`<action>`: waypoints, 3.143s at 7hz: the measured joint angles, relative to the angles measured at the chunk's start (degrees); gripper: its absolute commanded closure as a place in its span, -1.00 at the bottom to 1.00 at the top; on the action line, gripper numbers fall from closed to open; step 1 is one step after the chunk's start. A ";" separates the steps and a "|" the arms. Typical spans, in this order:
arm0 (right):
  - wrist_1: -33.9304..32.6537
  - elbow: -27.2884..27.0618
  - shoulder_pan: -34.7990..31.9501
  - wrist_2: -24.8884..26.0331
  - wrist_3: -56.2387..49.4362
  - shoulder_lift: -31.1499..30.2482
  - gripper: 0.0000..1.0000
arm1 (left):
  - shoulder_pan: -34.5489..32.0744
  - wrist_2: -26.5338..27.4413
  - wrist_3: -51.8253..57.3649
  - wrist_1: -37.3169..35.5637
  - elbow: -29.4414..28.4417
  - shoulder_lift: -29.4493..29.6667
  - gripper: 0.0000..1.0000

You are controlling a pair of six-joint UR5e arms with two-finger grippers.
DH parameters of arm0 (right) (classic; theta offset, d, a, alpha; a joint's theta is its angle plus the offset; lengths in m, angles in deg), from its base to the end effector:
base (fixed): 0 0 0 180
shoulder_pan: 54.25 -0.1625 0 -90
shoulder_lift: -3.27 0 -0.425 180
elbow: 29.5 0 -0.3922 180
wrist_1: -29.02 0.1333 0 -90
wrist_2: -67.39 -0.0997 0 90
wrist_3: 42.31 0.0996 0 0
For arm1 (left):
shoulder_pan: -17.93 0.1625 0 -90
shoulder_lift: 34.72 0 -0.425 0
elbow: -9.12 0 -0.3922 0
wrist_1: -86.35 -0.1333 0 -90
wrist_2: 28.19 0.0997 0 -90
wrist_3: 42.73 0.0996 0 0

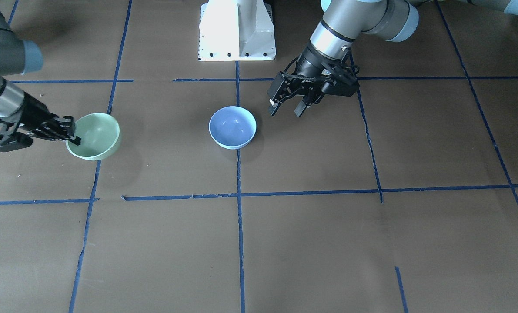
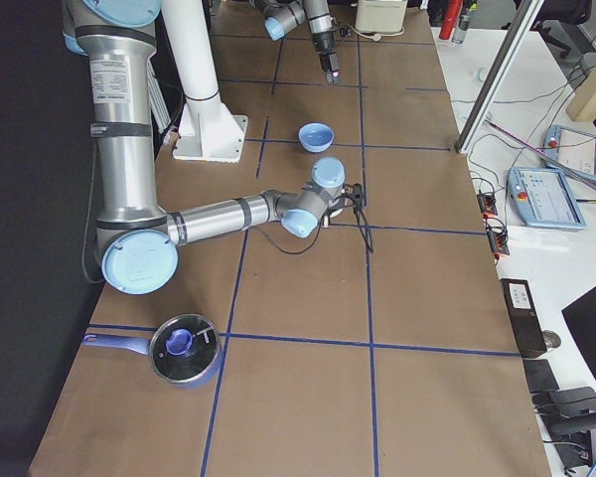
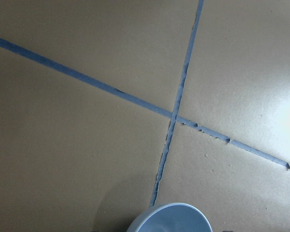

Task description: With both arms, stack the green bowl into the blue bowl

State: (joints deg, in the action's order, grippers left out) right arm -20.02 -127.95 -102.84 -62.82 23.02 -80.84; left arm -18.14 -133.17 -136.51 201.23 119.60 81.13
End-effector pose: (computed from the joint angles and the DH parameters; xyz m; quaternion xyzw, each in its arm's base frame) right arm -0.3073 -0.4528 0.4495 0.0157 -0.5314 0.0163 0.8468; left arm 0.4049 -0.4280 0.1979 0.0587 0.5839 -0.2034 0.7837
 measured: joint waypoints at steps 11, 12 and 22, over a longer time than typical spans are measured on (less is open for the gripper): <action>-19.22 0.59 20.29 20.46 25.10 25.10 0.97 | -1.99 0.21 0.00 0.01 0.64 -2.47 -0.96; -19.24 0.98 20.31 20.61 25.09 25.07 0.96 | -1.99 0.21 0.00 0.02 0.67 -2.47 -0.97; -19.13 -14.69 13.07 18.17 24.32 10.50 -1.00 | -2.20 0.11 0.50 0.00 0.93 -3.83 -0.97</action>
State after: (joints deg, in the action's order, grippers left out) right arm -39.15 -142.64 -89.77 -44.66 47.34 -70.34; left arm -20.33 -133.05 -136.02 201.22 120.53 77.30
